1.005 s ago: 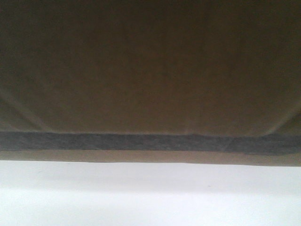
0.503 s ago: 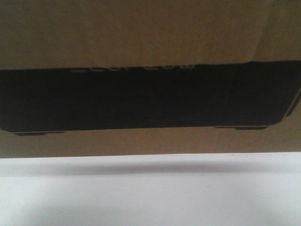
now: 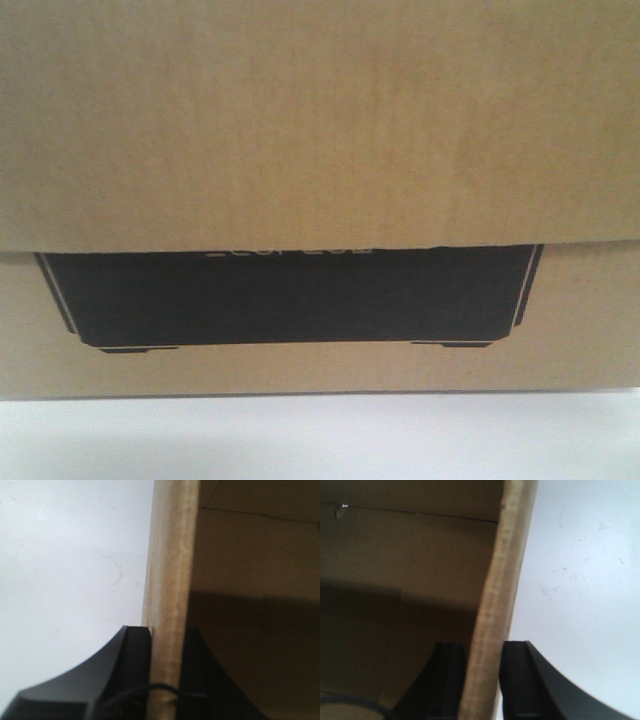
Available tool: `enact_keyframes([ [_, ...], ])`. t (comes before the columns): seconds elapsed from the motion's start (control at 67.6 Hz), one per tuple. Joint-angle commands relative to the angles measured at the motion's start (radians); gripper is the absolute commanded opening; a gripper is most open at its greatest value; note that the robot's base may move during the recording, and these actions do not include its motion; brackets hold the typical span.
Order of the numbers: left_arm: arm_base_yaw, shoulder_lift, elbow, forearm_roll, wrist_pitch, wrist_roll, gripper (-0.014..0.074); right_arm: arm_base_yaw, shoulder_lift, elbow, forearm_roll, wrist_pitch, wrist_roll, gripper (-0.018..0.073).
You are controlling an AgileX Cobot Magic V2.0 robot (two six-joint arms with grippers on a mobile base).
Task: Grab box from left shelf to table start
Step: 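Lower the held box with both grippers onto the white table, then open both grippers and release the box walls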
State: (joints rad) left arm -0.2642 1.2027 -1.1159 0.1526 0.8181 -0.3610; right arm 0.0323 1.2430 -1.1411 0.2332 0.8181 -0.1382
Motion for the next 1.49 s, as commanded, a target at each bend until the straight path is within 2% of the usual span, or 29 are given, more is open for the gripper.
enact_keyframes([
  [0.0, 0.021, 0.011, -0.045, 0.042, -0.120, -0.003, -0.0083, -0.004, -0.022, -0.043, 0.009, -0.087, 0.010, 0.0060],
  [0.089, 0.024, 0.039, -0.045, 0.017, -0.120, 0.031, 0.0006, -0.004, -0.019, -0.043, 0.009, -0.079, 0.010, 0.0065],
  [0.163, 0.024, 0.055, -0.045, -0.007, -0.118, 0.041, 0.0157, -0.004, -0.019, -0.043, 0.009, -0.070, 0.010, 0.0123],
  [0.281, 0.024, 0.061, -0.045, -0.026, -0.123, 0.041, 0.0402, -0.004, -0.019, -0.043, 0.001, -0.063, 0.010, 0.0353],
  [0.34, 0.024, 0.061, -0.045, -0.026, -0.123, 0.041, 0.0461, -0.004, -0.019, -0.043, -0.019, -0.063, 0.010, 0.0470],
  [0.429, 0.024, 0.061, -0.055, -0.026, -0.111, 0.041, 0.0487, -0.004, -0.021, -0.043, -0.057, -0.059, 0.010, 0.0625],
  [0.458, 0.024, 0.061, -0.059, -0.026, -0.108, 0.041, 0.0487, -0.004, -0.022, -0.043, -0.068, -0.059, 0.011, 0.0640],
  [0.547, 0.024, 0.059, -0.081, -0.026, -0.097, 0.041, 0.0487, -0.004, -0.029, -0.043, -0.103, -0.056, 0.017, 0.0627],
  [0.695, 0.024, 0.028, -0.132, -0.026, -0.067, 0.043, 0.0487, -0.004, -0.074, -0.062, -0.108, -0.052, 0.017, 0.0627],
  [0.769, 0.024, -0.003, -0.163, -0.035, -0.039, 0.069, 0.0486, -0.004, -0.109, -0.089, -0.108, -0.039, 0.017, 0.0627],
  [0.872, 0.024, -0.075, -0.181, -0.061, -0.014, 0.119, 0.0467, -0.004, -0.181, -0.120, -0.108, -0.008, 0.025, 0.0617],
  [0.961, 0.024, -0.153, -0.178, -0.061, 0.016, 0.138, 0.0405, -0.004, -0.255, -0.123, -0.108, 0.009, 0.052, 0.0551],
  [1.065, 0.024, -0.267, -0.139, -0.061, 0.026, 0.163, 0.0272, -0.004, -0.348, -0.114, -0.108, 0.051, 0.057, 0.0365],
  [1.109, 0.024, -0.326, -0.108, -0.061, 0.024, 0.169, 0.0191, -0.004, -0.399, -0.100, -0.108, 0.058, 0.057, 0.0235],
  [1.198, 0.024, -0.447, -0.031, -0.061, 0.019, 0.173, 0.0023, -0.004, -0.495, -0.048, -0.108, 0.048, 0.057, 0.0045],
  [1.272, 0.024, -0.552, 0.044, -0.060, -0.001, 0.173, -0.0113, -0.004, -0.589, 0.030, -0.108, 0.022, 0.057, 0.0064],
  [1.331, 0.024, -0.625, 0.118, -0.060, -0.036, 0.173, -0.0085, -0.004, -0.667, 0.095, -0.108, 0.002, 0.056, 0.0055],
  [1.479, 0.024, -0.799, 0.319, -0.040, -0.152, 0.173, -0.0099, -0.004, -0.844, 0.312, -0.110, -0.093, 0.048, 0.0057],
])
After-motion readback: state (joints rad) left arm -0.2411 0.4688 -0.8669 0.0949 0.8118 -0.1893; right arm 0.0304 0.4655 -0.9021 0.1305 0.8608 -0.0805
